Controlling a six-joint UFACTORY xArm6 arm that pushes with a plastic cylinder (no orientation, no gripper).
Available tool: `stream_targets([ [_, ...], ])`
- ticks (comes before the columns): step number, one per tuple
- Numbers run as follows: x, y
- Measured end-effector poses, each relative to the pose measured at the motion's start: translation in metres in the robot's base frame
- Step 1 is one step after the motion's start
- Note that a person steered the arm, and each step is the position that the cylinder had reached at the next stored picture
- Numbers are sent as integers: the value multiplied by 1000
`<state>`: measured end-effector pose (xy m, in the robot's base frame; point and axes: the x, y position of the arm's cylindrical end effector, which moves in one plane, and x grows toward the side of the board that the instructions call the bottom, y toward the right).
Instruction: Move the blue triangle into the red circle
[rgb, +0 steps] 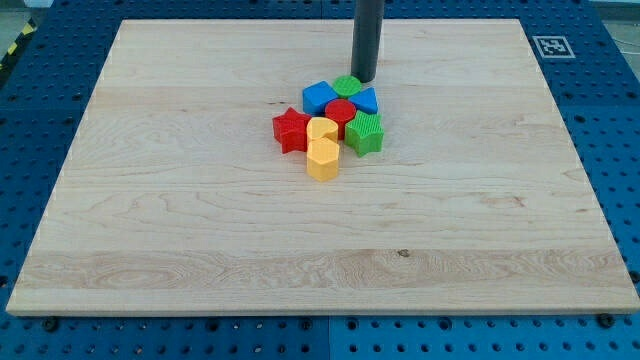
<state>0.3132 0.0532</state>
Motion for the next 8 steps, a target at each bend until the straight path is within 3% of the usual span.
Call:
stream_targets([
  [1,0,11],
  [5,84,9],
  [6,84,17],
  [8,86,84],
])
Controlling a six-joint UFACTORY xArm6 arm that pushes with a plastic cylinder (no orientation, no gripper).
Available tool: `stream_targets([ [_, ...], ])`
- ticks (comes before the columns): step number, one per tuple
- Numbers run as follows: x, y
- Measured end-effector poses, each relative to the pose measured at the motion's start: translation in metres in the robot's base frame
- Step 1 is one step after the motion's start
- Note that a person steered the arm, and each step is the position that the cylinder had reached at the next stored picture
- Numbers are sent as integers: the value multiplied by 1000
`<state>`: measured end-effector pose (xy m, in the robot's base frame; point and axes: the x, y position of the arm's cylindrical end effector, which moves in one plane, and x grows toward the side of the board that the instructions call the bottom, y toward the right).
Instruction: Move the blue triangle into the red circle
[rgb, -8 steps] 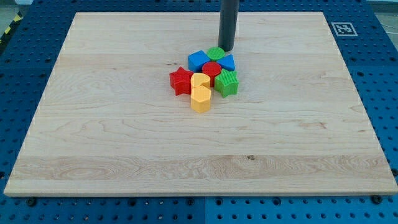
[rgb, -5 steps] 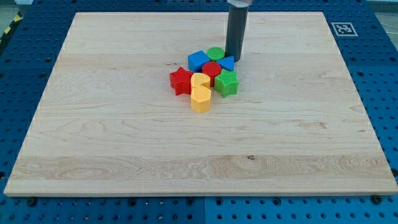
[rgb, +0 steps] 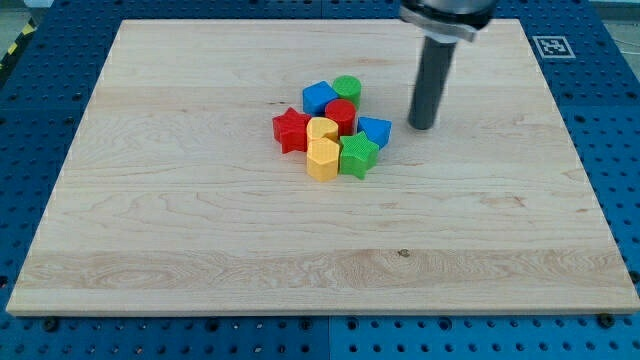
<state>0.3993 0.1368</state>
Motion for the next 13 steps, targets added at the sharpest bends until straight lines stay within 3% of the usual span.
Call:
stream_targets([
  [1,14,18],
  [4,20,-6],
  [6,70,-9],
  [11,45,-36],
  [13,45,-76],
])
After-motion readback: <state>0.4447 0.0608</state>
